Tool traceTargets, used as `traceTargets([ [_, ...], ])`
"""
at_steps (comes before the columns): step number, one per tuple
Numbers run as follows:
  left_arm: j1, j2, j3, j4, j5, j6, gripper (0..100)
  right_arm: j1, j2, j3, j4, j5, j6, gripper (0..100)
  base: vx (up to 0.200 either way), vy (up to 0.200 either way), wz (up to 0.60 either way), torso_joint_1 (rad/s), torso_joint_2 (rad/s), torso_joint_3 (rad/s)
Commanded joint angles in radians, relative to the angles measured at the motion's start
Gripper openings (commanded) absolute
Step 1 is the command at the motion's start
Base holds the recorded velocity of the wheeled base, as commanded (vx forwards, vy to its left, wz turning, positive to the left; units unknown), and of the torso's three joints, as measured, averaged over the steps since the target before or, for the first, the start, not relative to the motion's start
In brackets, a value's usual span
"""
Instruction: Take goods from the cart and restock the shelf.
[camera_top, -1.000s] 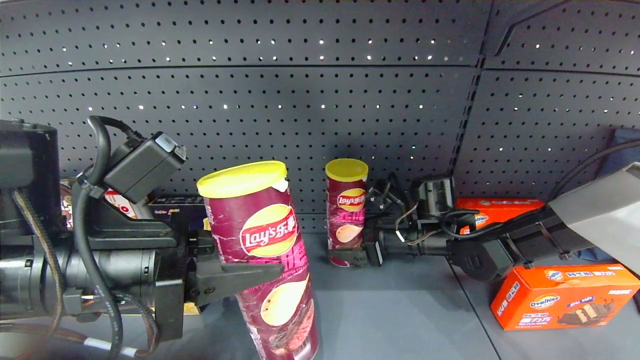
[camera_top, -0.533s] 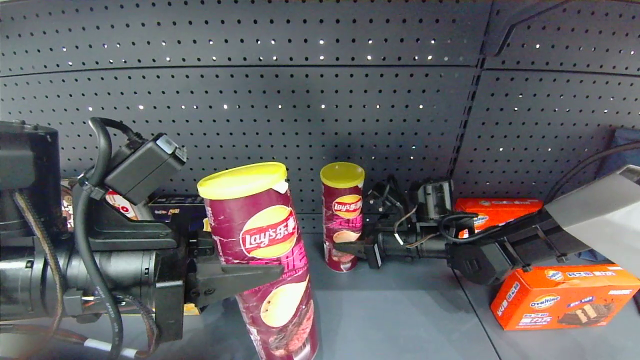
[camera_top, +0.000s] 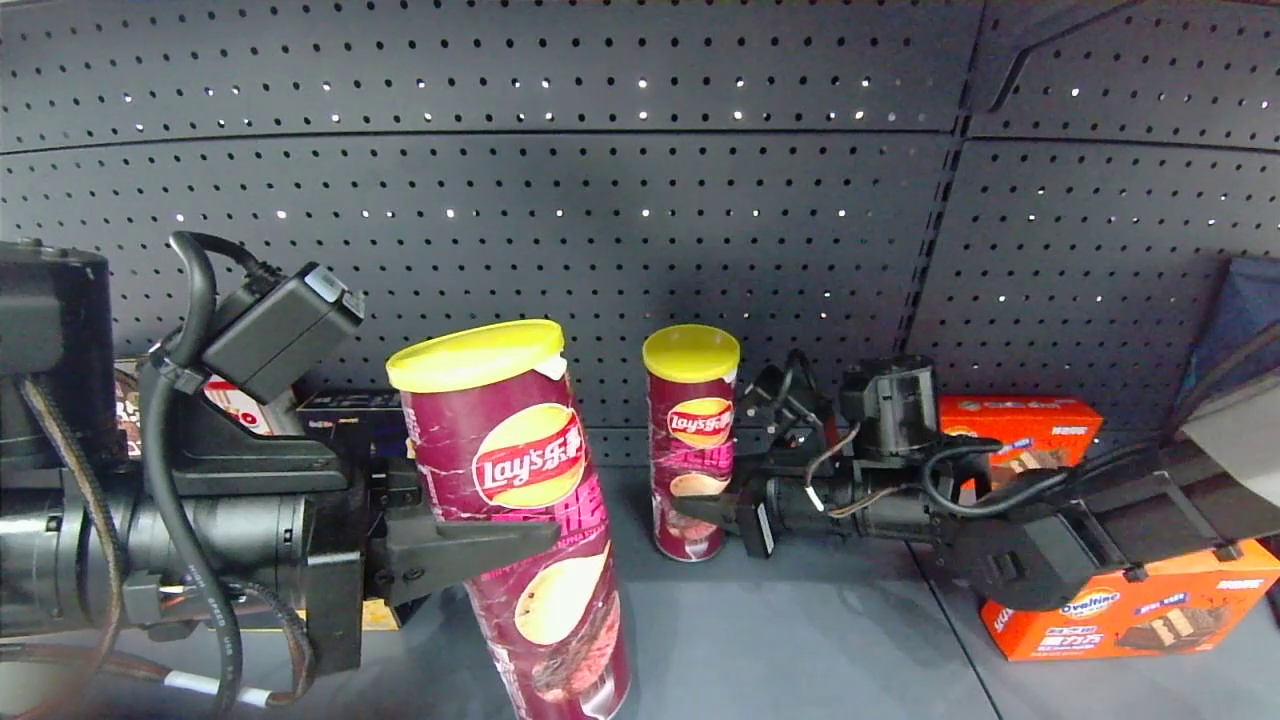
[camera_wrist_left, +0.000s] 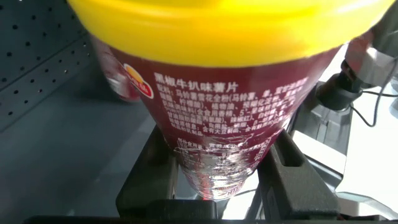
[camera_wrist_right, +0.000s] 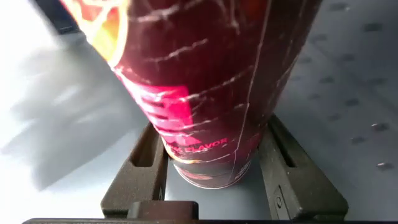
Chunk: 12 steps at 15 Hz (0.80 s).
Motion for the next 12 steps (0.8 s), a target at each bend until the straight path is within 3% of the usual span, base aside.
traceTargets([
  [1,-0.001,-0.003,0.002,-0.001,0.000,0.000,0,0.049,-0.113,0.136,-0.057,-0.010,0.005,0,0.000,0.000,0.00,0.000,0.00,0.000],
  [7,-0.002,-0.002,-0.001,0.004,0.005,0.000,0,0.138,-0.257,0.389,-0.189,-0.091,0.085,0,0.000,0.000,0.00,0.000,0.00,0.000],
  [12,-0.004,-0.002,-0.003,0.006,0.019,0.000,0,0.141,-0.260,0.508,-0.293,-0.094,0.106,0,0.000,0.000,0.00,0.000,0.00,0.000],
])
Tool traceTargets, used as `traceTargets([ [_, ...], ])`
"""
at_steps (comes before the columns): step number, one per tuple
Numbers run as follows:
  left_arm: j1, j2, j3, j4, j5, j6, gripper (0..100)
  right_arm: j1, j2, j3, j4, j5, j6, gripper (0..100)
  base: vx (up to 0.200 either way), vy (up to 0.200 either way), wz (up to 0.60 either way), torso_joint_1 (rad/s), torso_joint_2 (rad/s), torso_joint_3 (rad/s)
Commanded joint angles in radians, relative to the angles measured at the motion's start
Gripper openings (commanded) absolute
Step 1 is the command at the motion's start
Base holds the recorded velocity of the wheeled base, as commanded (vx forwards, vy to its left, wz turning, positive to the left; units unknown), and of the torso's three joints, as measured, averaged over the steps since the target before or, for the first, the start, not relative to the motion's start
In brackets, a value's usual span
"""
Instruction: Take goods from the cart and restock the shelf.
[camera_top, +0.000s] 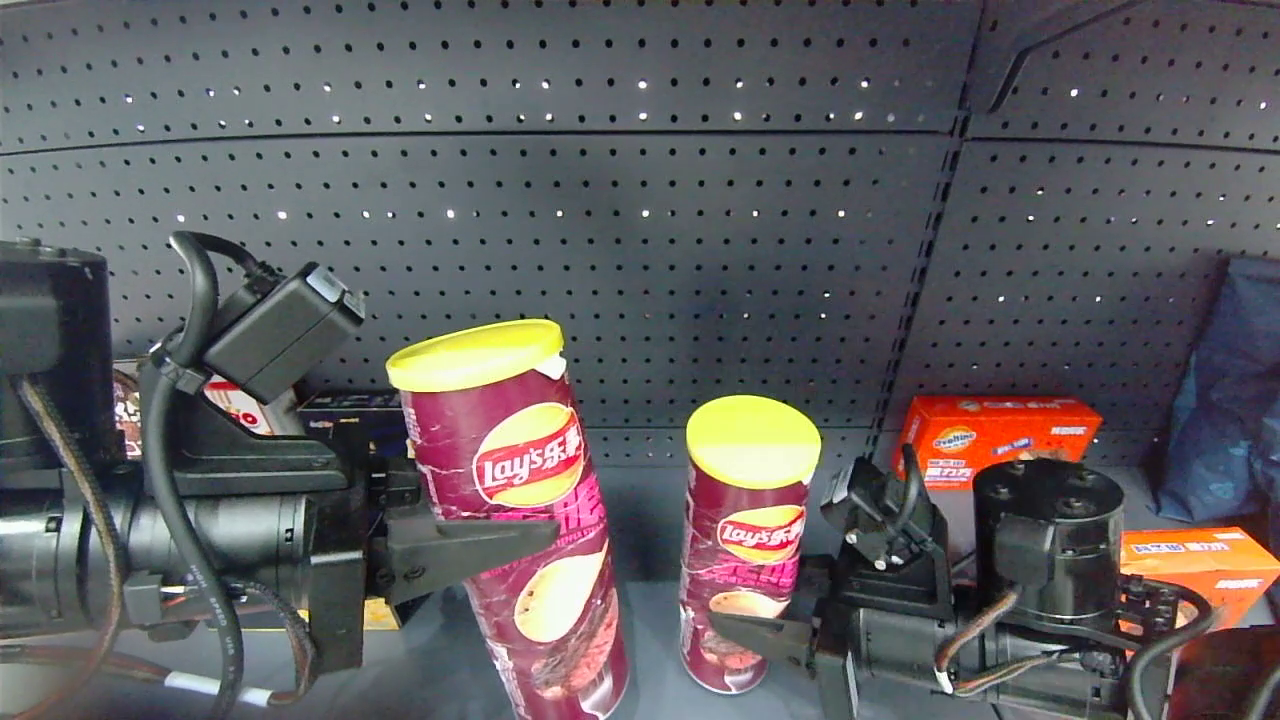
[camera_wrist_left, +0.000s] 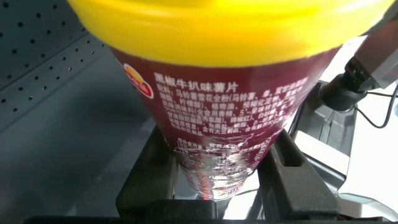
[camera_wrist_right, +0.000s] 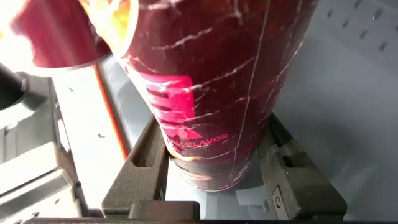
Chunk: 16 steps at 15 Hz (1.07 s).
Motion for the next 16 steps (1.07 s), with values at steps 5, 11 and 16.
traceTargets([
  [5,-0.001,0.000,0.003,0.000,-0.001,0.000,0,0.010,0.008,0.023,-0.004,0.001,0.004,0,0.000,0.000,0.00,0.000,0.00,0.000],
  [11,-0.001,0.003,0.006,-0.003,-0.002,0.000,0,0.016,0.055,0.015,-0.015,0.003,0.004,0,0.000,0.000,0.00,0.000,0.00,0.000],
  [16,-0.001,0.002,0.007,-0.003,-0.002,0.000,0,0.019,0.084,0.019,-0.033,0.003,-0.003,100,0.000,0.000,0.00,0.000,0.00,0.000],
])
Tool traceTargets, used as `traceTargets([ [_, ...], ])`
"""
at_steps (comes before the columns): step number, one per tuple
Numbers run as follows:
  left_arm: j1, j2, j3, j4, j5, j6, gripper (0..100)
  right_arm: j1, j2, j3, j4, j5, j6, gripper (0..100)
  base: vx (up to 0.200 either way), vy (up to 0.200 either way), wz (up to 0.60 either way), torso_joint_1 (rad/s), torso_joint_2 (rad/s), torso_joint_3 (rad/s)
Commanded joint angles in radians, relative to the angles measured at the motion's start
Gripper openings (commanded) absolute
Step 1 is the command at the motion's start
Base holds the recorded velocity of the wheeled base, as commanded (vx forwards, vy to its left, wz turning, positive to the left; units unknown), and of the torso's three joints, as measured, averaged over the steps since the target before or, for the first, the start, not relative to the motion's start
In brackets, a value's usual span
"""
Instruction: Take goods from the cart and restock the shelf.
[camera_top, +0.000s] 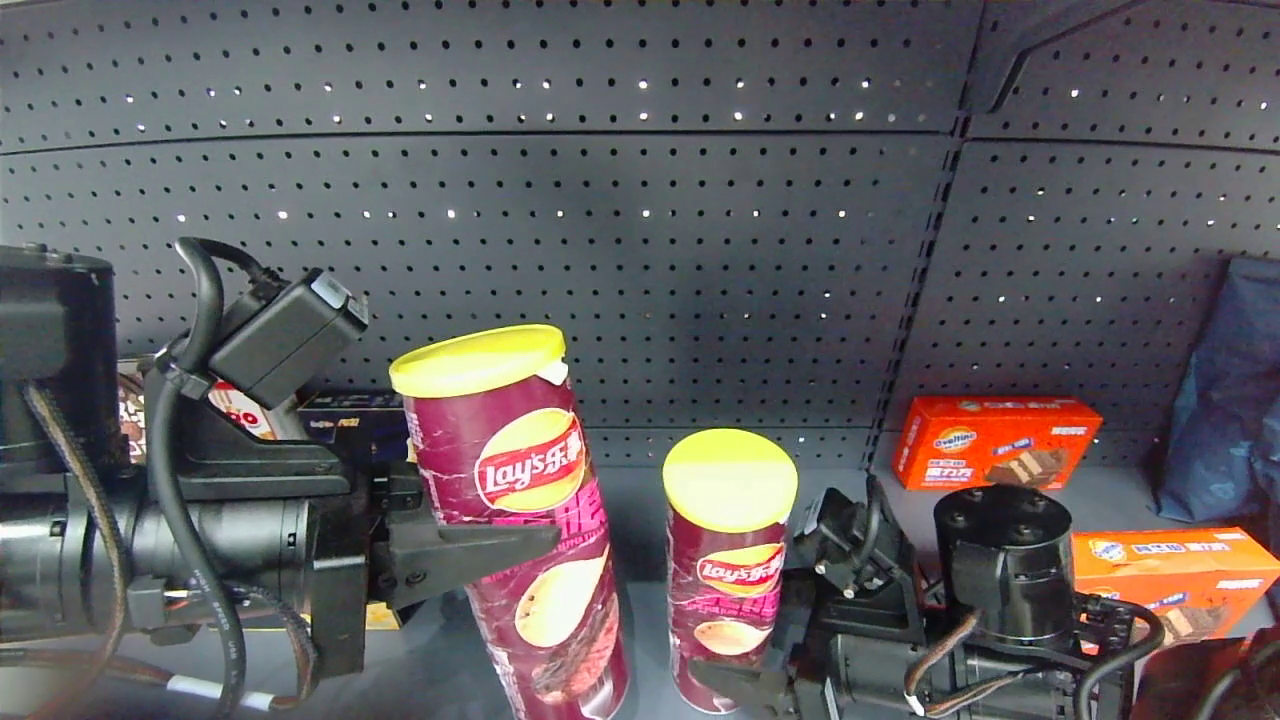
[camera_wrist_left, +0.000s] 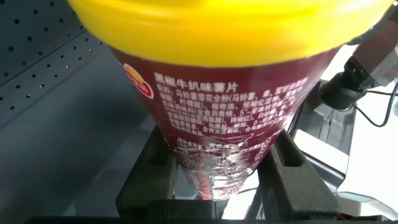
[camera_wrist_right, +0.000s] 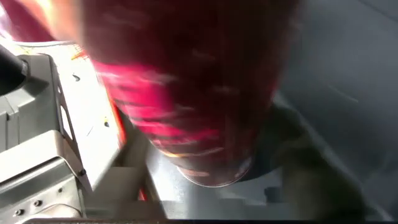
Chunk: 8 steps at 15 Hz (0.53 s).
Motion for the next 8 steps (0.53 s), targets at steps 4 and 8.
traceTargets([
  [4,0.000,0.000,0.001,-0.002,-0.003,0.000,0,-0.006,-0.097,0.076,-0.002,-0.004,-0.002,100,0.000,0.000,0.00,0.000,0.00,0.000],
  [8,-0.002,-0.002,0.003,-0.003,-0.003,0.000,0,-0.006,-0.373,0.217,0.003,-0.001,-0.002,100,0.000,0.000,0.00,0.000,0.00,0.000],
])
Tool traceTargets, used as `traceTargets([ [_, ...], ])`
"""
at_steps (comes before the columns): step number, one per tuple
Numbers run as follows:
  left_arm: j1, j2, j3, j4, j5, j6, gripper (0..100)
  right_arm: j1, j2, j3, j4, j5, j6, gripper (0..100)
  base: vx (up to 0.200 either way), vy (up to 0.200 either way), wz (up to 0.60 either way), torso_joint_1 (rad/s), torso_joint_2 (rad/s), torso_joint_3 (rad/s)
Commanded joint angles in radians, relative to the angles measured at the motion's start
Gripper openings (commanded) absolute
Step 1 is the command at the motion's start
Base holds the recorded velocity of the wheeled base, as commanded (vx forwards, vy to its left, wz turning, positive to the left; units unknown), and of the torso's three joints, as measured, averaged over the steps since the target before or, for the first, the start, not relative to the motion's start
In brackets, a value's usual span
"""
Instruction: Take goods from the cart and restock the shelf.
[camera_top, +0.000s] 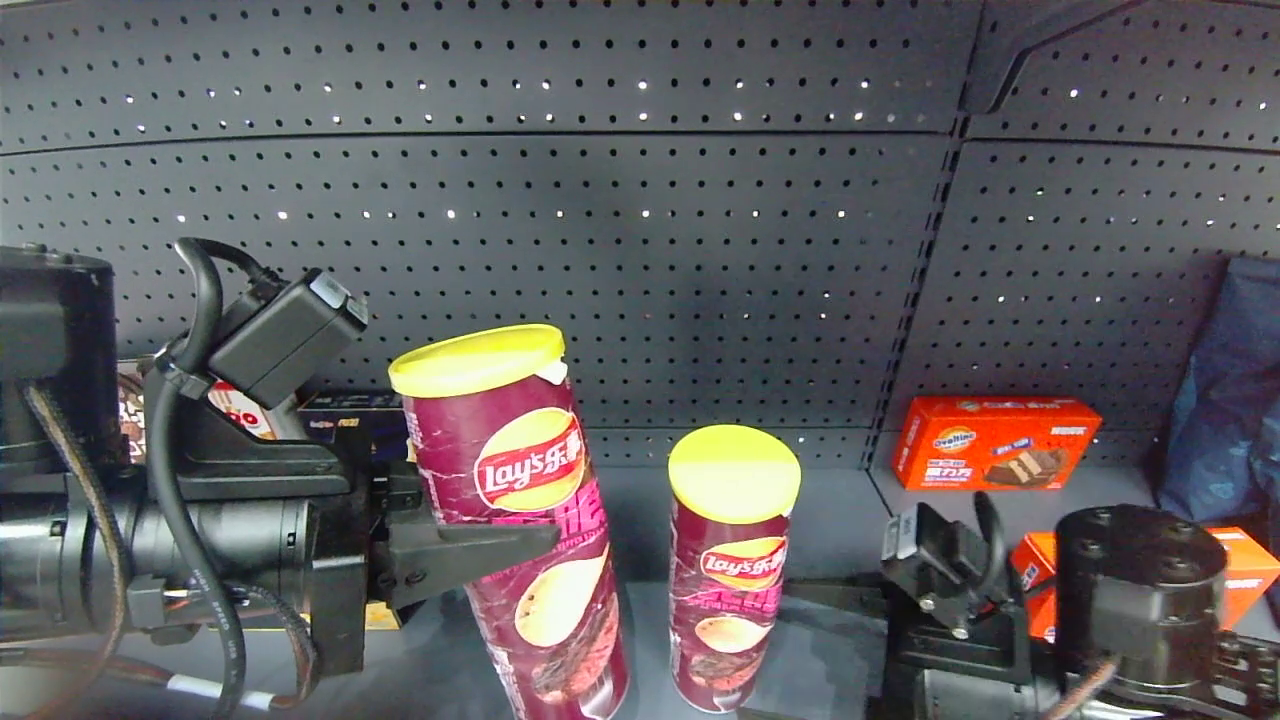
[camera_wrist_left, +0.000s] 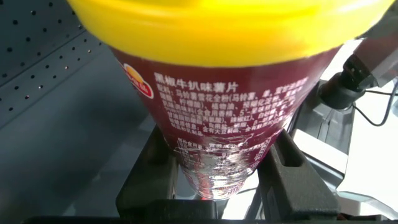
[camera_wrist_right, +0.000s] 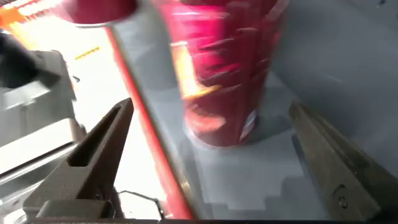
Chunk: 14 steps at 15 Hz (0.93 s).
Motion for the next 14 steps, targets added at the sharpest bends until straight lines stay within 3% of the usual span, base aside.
traceTargets([
  [1,-0.003,-0.001,0.001,0.001,0.000,0.001,0,0.000,-0.230,0.089,0.006,0.001,0.001,100,0.000,0.000,0.00,0.000,0.00,0.000],
  [5,-0.003,-0.003,-0.001,0.001,0.000,0.000,0,-0.021,-0.489,0.110,0.074,-0.173,0.001,100,0.000,0.000,0.00,0.000,0.00,0.000],
  [6,0.001,-0.003,-0.001,0.001,0.003,0.000,0,-0.135,-0.575,0.131,0.089,-0.196,-0.001,100,0.000,0.000,0.00,0.000,0.00,0.000],
  [8,0.003,-0.003,-0.002,-0.002,0.003,-0.002,0,-0.245,-0.643,0.156,0.089,-0.193,-0.003,100,0.000,0.000,0.00,0.000,0.00,0.000],
  [12,0.003,-0.004,-0.001,0.000,0.003,0.001,0,-0.643,-0.868,0.309,0.092,-0.177,-0.003,100,0.000,0.000,0.00,0.000,0.00,0.000],
  [13,0.003,-0.004,-0.002,-0.002,0.003,0.001,0,-0.736,-0.931,0.337,0.115,-0.179,0.001,100,0.000,0.000,0.00,0.000,0.00,0.000],
  [14,0.003,-0.004,-0.007,-0.003,0.003,0.000,0,-0.795,-1.020,0.335,0.227,-0.182,0.005,100,0.000,0.000,0.00,0.000,0.00,0.000],
])
